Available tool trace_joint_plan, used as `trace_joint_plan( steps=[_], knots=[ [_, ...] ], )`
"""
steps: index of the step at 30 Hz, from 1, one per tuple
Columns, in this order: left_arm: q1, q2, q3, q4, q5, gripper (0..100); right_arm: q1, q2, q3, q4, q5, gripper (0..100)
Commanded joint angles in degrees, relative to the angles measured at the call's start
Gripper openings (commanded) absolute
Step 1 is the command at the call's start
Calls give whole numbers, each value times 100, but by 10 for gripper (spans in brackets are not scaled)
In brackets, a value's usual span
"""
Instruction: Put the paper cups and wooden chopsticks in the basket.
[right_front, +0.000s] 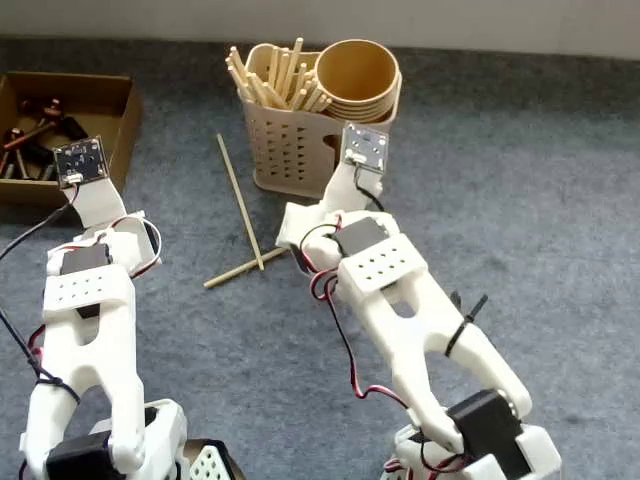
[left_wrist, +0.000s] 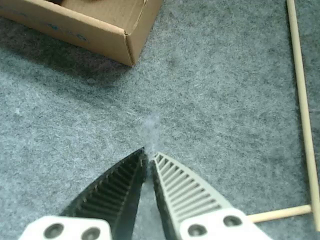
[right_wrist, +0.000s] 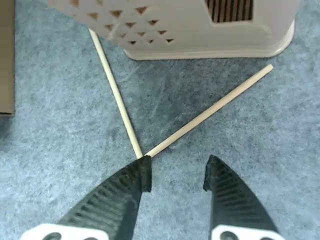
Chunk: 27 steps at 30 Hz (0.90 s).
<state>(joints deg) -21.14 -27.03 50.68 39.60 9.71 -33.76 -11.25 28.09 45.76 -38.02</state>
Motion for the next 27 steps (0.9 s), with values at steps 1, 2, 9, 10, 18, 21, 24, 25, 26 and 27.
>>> trace_joint_plan(
  steps=[1,2,9,10,18,21,24,25,26,27],
  knots=[
    [-66,-163,-31,-114,-44,5,163,444,-259,-479,-88,177],
    [-66,-163,-31,-114,-44,5,189,593,-259,-567,-88,177],
    [-66,-163,-31,-114,-44,5,295,1279,-259,-1191,-97,177],
    [-66,-163,-31,-114,-44,5,286,1332,-259,-1244,-97,177],
    [-66,-163,-31,-114,-44,5,251,1719,-418,-1411,-105,177],
    [-66,-163,-31,-114,-44,5,268,1991,-567,-1411,-343,177],
    [-66,-163,-31,-114,-44,5,268,2255,-813,-1244,-484,177],
    [-66,-163,-31,-114,-44,5,259,2343,-927,-1077,-492,177],
    [-66,-163,-31,-114,-44,5,251,2448,-1077,-875,-501,177],
    [-66,-163,-31,-114,-44,5,251,2563,-1235,-646,-501,177]
  ],
)
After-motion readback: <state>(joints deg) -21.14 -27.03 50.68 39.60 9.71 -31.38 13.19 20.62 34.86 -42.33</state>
